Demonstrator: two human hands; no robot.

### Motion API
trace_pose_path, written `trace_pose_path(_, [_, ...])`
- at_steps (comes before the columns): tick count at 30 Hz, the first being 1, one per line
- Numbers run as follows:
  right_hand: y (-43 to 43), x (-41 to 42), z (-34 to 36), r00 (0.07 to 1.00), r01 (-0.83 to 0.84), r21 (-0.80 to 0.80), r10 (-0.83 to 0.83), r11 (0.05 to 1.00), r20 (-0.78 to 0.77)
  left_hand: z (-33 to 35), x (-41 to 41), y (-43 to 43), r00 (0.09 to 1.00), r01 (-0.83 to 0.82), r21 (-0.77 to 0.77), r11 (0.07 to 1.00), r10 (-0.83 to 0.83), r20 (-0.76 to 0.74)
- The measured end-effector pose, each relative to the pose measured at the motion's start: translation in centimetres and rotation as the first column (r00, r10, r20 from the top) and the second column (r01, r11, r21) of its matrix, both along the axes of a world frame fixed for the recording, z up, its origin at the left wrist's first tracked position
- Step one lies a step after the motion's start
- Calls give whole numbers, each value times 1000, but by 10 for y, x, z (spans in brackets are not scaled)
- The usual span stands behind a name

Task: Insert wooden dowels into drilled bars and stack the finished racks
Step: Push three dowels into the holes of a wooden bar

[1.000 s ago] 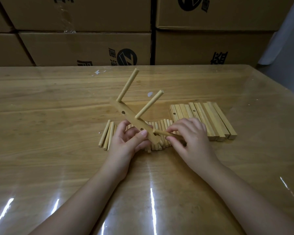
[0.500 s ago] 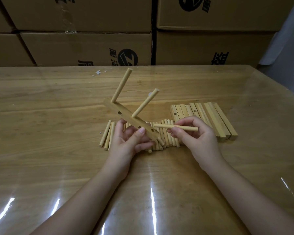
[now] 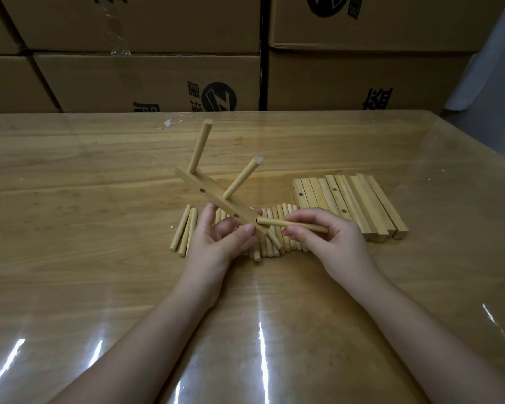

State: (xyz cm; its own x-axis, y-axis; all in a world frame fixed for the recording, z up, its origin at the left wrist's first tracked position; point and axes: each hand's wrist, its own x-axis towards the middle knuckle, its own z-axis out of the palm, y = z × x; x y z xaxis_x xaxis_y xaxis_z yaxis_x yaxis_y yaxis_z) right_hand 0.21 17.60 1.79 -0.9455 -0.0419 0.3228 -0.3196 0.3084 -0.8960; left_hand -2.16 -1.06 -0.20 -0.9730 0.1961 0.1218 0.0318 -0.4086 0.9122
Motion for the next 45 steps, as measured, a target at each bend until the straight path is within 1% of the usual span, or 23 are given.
trace_pose_path(4, [2, 0, 2, 999, 14, 56, -12, 998, -35, 0, 0, 0, 1000, -16, -8, 1000, 16, -24])
trace_pose_path(9, [4, -1, 3, 978, 69, 235, -19, 969, -208, -1, 1, 2, 999, -37, -53, 998, 35, -35])
trace_pose_path(12, [4, -2, 3, 934, 167, 375, -24, 912, -357, -1, 2, 3, 998, -21, -92, 996, 15, -58])
trace_pose_path(14, [5, -1, 4, 898, 245, 441, -31, 863, -439, 0, 3, 3, 998, -11, -106, 994, 5, -57])
trace_pose_path(17, [4, 1, 6, 850, 329, 488, -28, 809, -527, -1, 3, 4, 999, -7, -113, 994, 2, -43])
trace_pose_path(21, [3, 2, 8, 805, 404, 533, -12, 743, -593, -1, 3, 4, 999, -2, -131, 991, -3, -36])
trace_pose_path(25, [3, 4, 10, 792, 434, 555, -6, 709, -610, -2, 3, 4, 998, -5, -177, 984, -5, -59])
trace_pose_path(33, [4, 4, 11, 831, 408, 601, -8, 687, -556, -5, 1, 4, 1000, -7, -184, 983, 3, -20])
trace_pose_path(45, [4, 5, 11, 811, 439, 631, 20, 639, -585, -4, 3, 4, 999, -30, -240, 970, 19, -47])
